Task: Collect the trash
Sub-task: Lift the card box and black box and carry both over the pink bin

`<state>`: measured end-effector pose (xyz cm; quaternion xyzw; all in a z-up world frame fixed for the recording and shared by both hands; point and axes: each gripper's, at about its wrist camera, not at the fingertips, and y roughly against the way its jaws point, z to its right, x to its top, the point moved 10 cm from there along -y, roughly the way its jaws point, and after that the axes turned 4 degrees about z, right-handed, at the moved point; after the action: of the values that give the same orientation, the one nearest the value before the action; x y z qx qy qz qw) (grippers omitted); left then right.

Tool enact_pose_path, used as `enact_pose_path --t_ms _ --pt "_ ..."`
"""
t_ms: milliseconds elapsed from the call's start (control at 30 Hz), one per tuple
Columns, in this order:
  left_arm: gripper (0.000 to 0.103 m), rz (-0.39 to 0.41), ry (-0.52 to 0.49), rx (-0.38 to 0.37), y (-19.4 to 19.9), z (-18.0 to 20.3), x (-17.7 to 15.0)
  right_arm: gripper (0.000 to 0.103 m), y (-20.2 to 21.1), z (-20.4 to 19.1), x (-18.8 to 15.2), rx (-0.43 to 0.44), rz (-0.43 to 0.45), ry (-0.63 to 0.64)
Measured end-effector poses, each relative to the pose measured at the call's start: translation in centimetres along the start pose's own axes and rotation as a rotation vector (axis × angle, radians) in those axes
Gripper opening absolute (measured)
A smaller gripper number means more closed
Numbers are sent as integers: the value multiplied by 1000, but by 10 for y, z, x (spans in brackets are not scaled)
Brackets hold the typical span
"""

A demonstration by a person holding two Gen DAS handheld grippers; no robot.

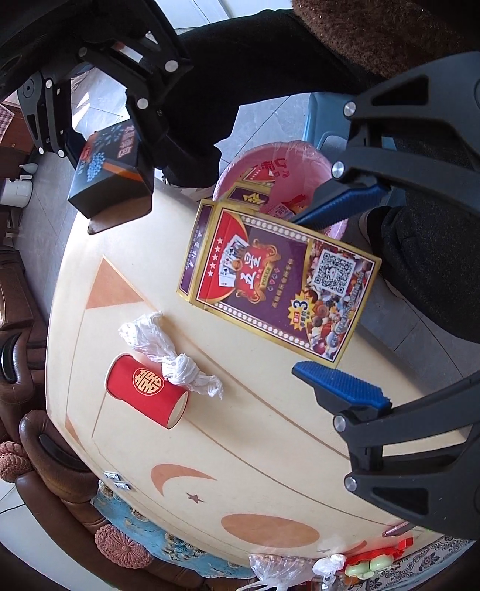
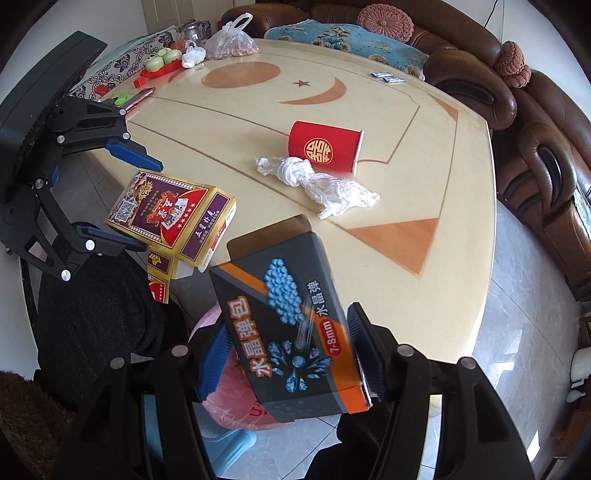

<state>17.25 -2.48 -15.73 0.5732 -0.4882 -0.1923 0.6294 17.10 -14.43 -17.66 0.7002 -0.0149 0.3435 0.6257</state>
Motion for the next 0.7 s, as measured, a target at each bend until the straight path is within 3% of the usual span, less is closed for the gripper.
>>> enact_pose_path --t_ms 367,700 --pt "71 34 -12 6 28 46 -21 60 32 -25 -46 -22 -8 9" --pt "71 21 3 -45 2 88 -44 60 21 -44 -81 14 -38 -15"
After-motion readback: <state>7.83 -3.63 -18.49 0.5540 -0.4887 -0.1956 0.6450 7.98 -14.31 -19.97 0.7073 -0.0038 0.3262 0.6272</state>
